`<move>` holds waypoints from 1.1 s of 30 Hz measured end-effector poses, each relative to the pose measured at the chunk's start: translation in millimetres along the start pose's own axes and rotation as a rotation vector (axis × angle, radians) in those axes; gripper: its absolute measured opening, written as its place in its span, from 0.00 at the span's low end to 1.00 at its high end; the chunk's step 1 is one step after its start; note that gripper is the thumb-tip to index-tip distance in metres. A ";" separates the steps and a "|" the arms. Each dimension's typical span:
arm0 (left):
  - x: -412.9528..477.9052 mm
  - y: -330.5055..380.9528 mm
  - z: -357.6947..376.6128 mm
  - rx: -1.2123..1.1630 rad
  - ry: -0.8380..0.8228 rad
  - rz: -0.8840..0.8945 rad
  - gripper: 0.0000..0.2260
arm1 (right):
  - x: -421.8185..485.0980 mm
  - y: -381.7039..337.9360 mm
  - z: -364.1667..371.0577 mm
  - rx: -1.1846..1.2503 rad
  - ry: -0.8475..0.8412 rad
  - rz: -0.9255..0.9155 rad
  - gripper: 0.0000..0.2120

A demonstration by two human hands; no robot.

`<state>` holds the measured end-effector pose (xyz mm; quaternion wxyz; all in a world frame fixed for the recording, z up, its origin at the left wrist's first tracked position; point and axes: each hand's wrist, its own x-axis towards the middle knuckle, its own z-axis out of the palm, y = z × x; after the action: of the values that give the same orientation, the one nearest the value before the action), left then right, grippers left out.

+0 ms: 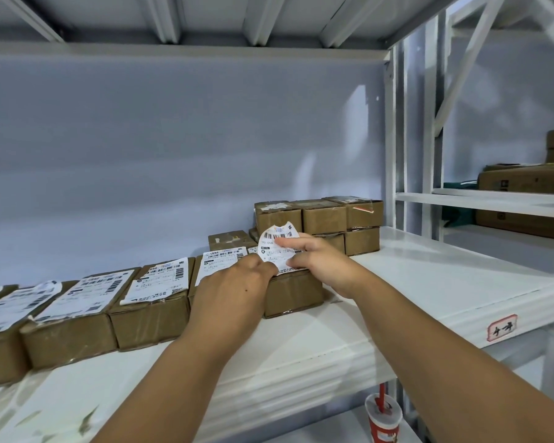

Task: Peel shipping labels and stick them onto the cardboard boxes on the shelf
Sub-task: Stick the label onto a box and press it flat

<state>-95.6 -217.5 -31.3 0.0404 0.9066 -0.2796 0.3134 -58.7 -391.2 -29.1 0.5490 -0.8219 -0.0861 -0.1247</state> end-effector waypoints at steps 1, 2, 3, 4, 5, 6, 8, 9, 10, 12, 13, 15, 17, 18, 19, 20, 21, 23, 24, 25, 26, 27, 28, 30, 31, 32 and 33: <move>-0.6 0.3 -0.8 -0.007 0.003 0.005 0.23 | 0.0 0.2 -0.1 0.019 -0.012 0.024 0.21; -1.3 1.0 -1.7 -0.012 0.004 0.011 0.24 | -0.3 0.1 -0.4 0.037 -0.032 0.047 0.20; -2.1 2.0 -2.9 -0.012 0.002 0.019 0.25 | -1.3 -0.2 -1.1 0.053 -0.053 0.066 0.18; -2.7 3.0 -4.3 -0.006 0.000 0.029 0.26 | -2.1 -0.3 -2.3 0.063 -0.068 0.079 0.17; -3.1 3.9 -5.3 0.001 -0.004 0.038 0.26 | -2.9 -0.8 -3.6 0.076 -0.077 0.089 0.17; -2.9 4.5 -6.0 0.000 -0.007 0.042 0.26 | -3.2 -0.9 -4.9 0.090 -0.079 0.104 0.16; -2.6 4.8 -6.7 -0.017 -0.014 0.042 0.25 | -2.7 -0.8 -5.9 0.110 -0.091 0.134 0.16; -2.3 4.9 -6.4 -0.024 -0.016 0.043 0.25 | -2.2 -0.8 -6.0 0.113 -0.096 0.146 0.16; -1.9 4.8 -6.3 -0.031 -0.017 0.043 0.24 | -1.0 -0.5 -6.0 0.120 -0.100 0.161 0.16; -0.7 4.2 -5.5 -0.052 -0.017 0.036 0.24 | 0.7 0.5 -6.6 0.180 -0.114 0.199 0.15; -0.3 3.7 -5.2 -0.062 -0.016 0.032 0.24 | 0.6 -0.1 -6.6 0.231 -0.126 0.226 0.13; 0.2 3.5 -4.0 -0.075 -0.011 0.029 0.24 | 0.8 -0.7 -7.0 0.345 -0.132 0.286 0.13; 0.2 4.4 -2.0 -0.084 -0.006 0.031 0.23 | 1.1 -0.6 -7.4 0.436 -0.094 0.293 0.11; -0.2 4.5 -1.3 -0.090 -0.001 0.032 0.23 | 1.7 -0.3 -7.1 0.466 -0.059 0.276 0.11; -0.5 4.4 -0.7 -0.099 0.003 0.034 0.23 | 2.2 0.3 -7.0 0.481 -0.022 0.256 0.13; -0.4 3.9 -0.4 -0.109 0.008 0.036 0.22 | 2.4 0.5 -6.7 0.475 0.014 0.234 0.15; -0.1 3.6 -0.2 -0.120 0.011 0.038 0.22 | 2.6 1.0 -6.2 0.455 0.043 0.215 0.15; 0.3 3.0 0.1 -0.132 0.017 0.037 0.21 | 3.7 2.8 -5.1 0.386 0.066 0.202 0.14; 0.5 2.9 0.3 -0.137 0.017 0.036 0.20 | 4.4 4.0 -5.1 0.364 0.067 0.209 0.14; 0.3 2.9 0.4 -0.146 0.015 0.037 0.20 | 5.3 4.5 -5.1 0.360 0.064 0.223 0.14; 0.3 3.0 0.7 -0.159 0.013 0.040 0.20 | 6.3 5.1 -5.1 0.363 0.057 0.237 0.14; 0.3 2.9 1.2 -0.173 0.010 0.043 0.20 | 7.2 5.2 -5.3 0.369 0.040 0.252 0.15; 0.5 2.7 1.7 -0.185 0.007 0.044 0.20 | 9.1 5.4 -5.1 0.373 0.022 0.272 0.17; 1.4 2.7 2.5 -0.197 -0.002 0.043 0.19 | 13.6 4.9 -4.8 0.373 -0.006 0.324 0.19; 1.9 2.9 2.9 -0.202 -0.006 0.041 0.18 | 16.7 4.7 -4.9 0.359 -0.004 0.355 0.19; 2.4 3.2 3.2 -0.208 -0.010 0.039 0.18 | 19.1 4.5 -5.5 0.329 -0.001 0.385 0.19; 2.5 3.6 3.3 -0.214 -0.010 0.036 0.18 | 21.5 4.4 -6.5 0.297 0.004 0.420 0.18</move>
<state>-94.1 -222.5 -32.9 0.1300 0.8935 -0.3281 0.2777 -37.7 -398.8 -24.1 0.6779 -0.7318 0.0701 0.0045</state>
